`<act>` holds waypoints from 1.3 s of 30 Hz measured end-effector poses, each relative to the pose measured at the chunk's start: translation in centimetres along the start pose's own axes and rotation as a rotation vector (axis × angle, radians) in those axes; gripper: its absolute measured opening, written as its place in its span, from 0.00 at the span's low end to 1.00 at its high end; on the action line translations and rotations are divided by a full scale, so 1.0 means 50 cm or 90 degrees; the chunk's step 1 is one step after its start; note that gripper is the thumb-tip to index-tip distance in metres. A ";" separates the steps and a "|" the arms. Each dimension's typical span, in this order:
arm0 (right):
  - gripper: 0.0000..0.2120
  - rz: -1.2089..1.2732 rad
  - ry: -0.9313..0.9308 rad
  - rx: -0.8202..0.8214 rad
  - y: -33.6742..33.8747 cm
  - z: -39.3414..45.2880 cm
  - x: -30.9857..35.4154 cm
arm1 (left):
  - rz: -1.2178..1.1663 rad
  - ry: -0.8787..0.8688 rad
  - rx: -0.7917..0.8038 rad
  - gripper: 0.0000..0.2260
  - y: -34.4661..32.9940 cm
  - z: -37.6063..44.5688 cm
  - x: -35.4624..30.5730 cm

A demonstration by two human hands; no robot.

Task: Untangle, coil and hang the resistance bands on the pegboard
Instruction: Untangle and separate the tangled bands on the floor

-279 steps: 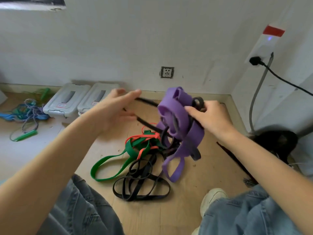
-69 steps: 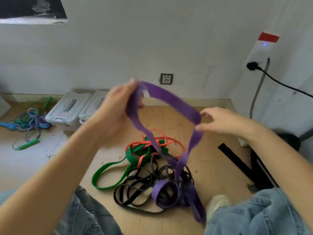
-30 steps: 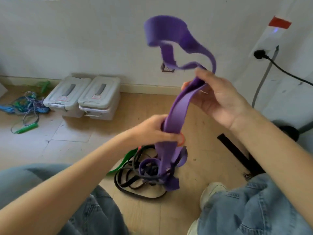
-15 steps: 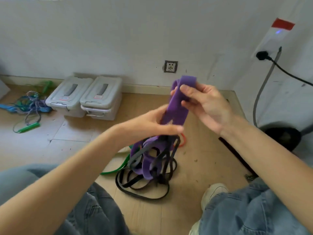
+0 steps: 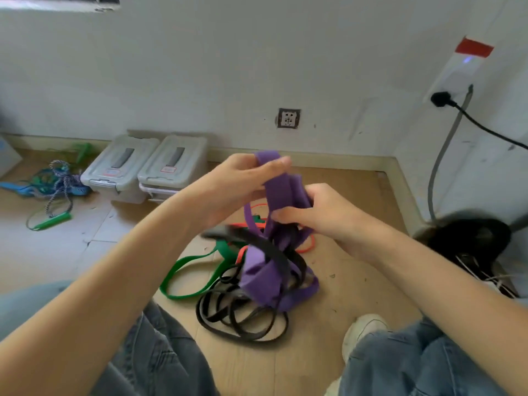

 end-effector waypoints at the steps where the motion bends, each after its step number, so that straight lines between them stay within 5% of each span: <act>1: 0.04 0.005 -0.011 -0.049 0.008 0.005 -0.005 | 0.097 0.013 0.007 0.09 0.004 -0.002 0.001; 6: 0.07 0.101 -0.019 -0.254 0.051 0.008 -0.013 | 0.311 0.154 0.048 0.25 0.000 -0.014 0.035; 9: 0.14 0.110 -0.007 -0.323 0.062 0.010 -0.013 | 0.445 0.112 0.025 0.20 -0.038 -0.007 0.053; 14: 0.02 0.220 0.062 -0.389 0.109 0.000 0.008 | 0.686 -0.103 -0.199 0.08 0.017 -0.022 -0.028; 17: 0.03 0.224 0.052 -0.467 0.148 -0.005 0.006 | 0.749 -0.150 -0.118 0.08 0.036 -0.032 -0.036; 20: 0.04 0.247 0.034 -0.492 0.163 -0.005 0.000 | 0.791 -0.121 -0.054 0.09 0.063 -0.034 -0.013; 22: 0.04 0.239 0.041 -0.457 0.150 0.004 0.006 | 0.857 0.016 -0.084 0.10 0.099 -0.026 0.013; 24: 0.03 0.193 0.063 -0.407 0.124 0.013 0.021 | 0.754 0.129 -0.027 0.19 0.114 -0.018 0.045; 26: 0.03 0.211 0.109 -0.378 0.104 0.014 0.040 | 0.482 0.104 0.072 0.32 0.082 -0.010 0.057; 31: 0.06 0.489 0.272 -0.355 0.129 -0.014 0.087 | 0.356 0.007 0.058 0.07 0.025 0.018 0.062; 34: 0.06 0.547 0.292 -0.405 0.162 -0.034 0.084 | 0.202 -0.027 0.065 0.14 0.048 0.011 0.046; 37: 0.05 0.539 0.216 -0.351 0.124 -0.016 0.052 | 0.047 0.002 0.265 0.29 0.004 0.002 0.061; 39: 0.02 0.509 0.188 -0.323 0.095 0.001 0.037 | 0.083 0.003 0.223 0.31 -0.028 0.010 0.086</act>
Point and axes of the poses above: each hand's wrist, its own z-axis towards the middle knuckle, its own y-axis out of the back of the hand, x = y × z, the point moved 4 cm from there along z, towards the middle knuckle, and after that the axes turned 13 degrees about x, right-handed, at the moved point
